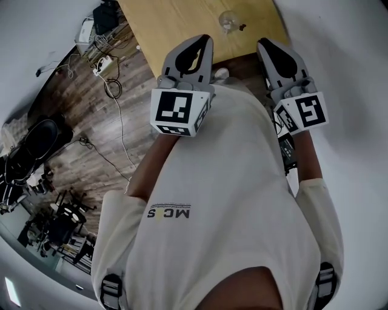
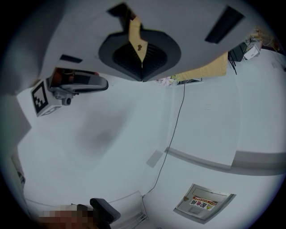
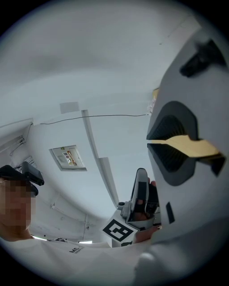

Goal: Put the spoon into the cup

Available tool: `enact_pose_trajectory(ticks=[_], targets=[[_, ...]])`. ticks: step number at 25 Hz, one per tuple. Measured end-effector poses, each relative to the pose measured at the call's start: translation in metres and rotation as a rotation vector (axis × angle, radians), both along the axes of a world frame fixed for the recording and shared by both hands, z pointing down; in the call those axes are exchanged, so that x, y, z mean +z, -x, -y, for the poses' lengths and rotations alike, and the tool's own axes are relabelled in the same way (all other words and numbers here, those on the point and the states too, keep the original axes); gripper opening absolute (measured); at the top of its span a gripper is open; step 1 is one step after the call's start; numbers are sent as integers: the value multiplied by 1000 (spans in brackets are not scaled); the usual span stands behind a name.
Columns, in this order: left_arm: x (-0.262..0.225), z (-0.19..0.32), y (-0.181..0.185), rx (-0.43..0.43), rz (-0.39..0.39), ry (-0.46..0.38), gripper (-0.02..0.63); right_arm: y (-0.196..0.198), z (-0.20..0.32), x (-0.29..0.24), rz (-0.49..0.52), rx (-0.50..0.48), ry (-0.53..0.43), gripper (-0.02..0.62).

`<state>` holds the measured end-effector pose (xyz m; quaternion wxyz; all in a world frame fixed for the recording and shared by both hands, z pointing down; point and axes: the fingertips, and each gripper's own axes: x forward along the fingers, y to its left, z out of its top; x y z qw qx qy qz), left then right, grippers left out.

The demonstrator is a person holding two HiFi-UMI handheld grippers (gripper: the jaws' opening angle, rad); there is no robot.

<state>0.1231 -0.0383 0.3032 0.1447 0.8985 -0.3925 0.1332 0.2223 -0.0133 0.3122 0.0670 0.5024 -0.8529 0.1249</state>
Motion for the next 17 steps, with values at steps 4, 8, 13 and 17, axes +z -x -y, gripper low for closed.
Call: enact_pose_trajectory(ticks=[4, 8, 13, 17], targets=[[0, -2, -3, 4, -10, 13, 14, 0, -3, 4, -12, 0, 24, 44], [1, -5, -8, 18, -13, 18, 14, -3, -9, 8, -8, 18, 34, 44], [3, -12, -18, 36, -13, 26, 14, -10, -13, 6, 4, 32, 34, 44], [10, -24, -25, 58, -7, 46, 14, -14, -22, 11, 27, 62, 49, 44]])
